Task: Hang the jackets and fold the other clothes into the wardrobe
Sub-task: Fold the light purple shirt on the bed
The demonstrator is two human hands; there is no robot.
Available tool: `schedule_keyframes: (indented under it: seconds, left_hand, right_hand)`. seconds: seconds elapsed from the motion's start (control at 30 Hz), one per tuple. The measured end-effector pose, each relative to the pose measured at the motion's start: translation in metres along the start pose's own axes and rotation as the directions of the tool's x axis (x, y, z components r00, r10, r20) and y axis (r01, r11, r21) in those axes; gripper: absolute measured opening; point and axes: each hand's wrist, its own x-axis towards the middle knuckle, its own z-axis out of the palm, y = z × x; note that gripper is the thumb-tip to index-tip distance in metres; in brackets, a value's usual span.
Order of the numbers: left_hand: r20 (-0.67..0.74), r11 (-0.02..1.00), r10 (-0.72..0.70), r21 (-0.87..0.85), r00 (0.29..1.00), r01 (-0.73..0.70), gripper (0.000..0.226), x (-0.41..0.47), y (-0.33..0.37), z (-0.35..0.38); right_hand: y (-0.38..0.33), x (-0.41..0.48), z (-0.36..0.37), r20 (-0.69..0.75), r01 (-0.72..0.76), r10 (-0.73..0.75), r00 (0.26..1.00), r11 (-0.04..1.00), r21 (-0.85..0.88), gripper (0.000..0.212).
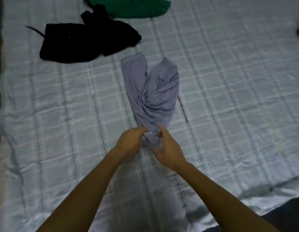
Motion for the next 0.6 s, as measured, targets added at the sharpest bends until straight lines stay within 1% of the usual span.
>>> schedule_keyframes:
  seconds: [0.03,0.1,0.13,0.2,0.27,0.37,0.43,0.5,0.6]
  left_hand:
    - [-0.024,0.999,-0.036,-0.033,0.999,0.035,0.046,-0.002,0.009,-0.007]
    - [-0.104,0.995,-0.021,-0.102,0.994,0.011,0.047,-0.007,0.025,-0.024]
    - [-0.132,0.994,-0.005,-0.109,0.991,-0.009,0.046,-0.010,0.033,-0.034]
    - [-0.146,0.996,0.030,-0.077,0.989,-0.041,0.030,-0.017,0.045,-0.055]
    - [-0.182,0.998,0.037,-0.039,0.983,-0.044,0.020,-0.025,0.056,-0.080]
    - [-0.301,0.998,0.047,0.055,0.953,-0.031,0.022,-0.040,0.075,-0.123]
    - [-0.366,0.997,0.030,0.073,0.930,-0.004,0.020,-0.052,0.091,-0.153]
    - [-0.447,0.998,0.038,0.061,0.894,-0.012,0.022,-0.067,0.110,-0.184]
    - [-0.561,0.997,0.069,0.003,0.825,-0.082,0.026,-0.087,0.141,-0.224]
  right_hand:
    - [-0.006,0.004,-0.002,-0.010,0.008,-0.008,1.000,1.000,-0.015,0.072]
    - [-0.022,0.009,-0.005,-0.008,0.078,-0.080,0.997,0.988,-0.132,0.061]
    - [-0.030,0.011,-0.007,-0.012,0.109,-0.112,0.994,0.982,-0.158,0.056]
    - [-0.064,0.009,-0.020,-0.043,0.106,-0.110,0.993,0.992,-0.071,0.043]
    - [-0.095,0.007,-0.038,-0.129,0.146,-0.146,0.981,0.989,-0.014,0.033]
    - [-0.143,0.002,-0.067,-0.216,0.263,-0.278,0.936,0.960,-0.095,0.031]
    - [-0.176,-0.003,-0.086,-0.237,0.256,-0.302,0.923,0.945,-0.204,0.034]
    - [-0.210,-0.009,-0.105,-0.257,0.250,-0.327,0.909,0.924,-0.290,0.032]
    - [-0.262,-0.025,-0.132,-0.319,0.280,-0.372,0.872,0.912,-0.299,0.031]
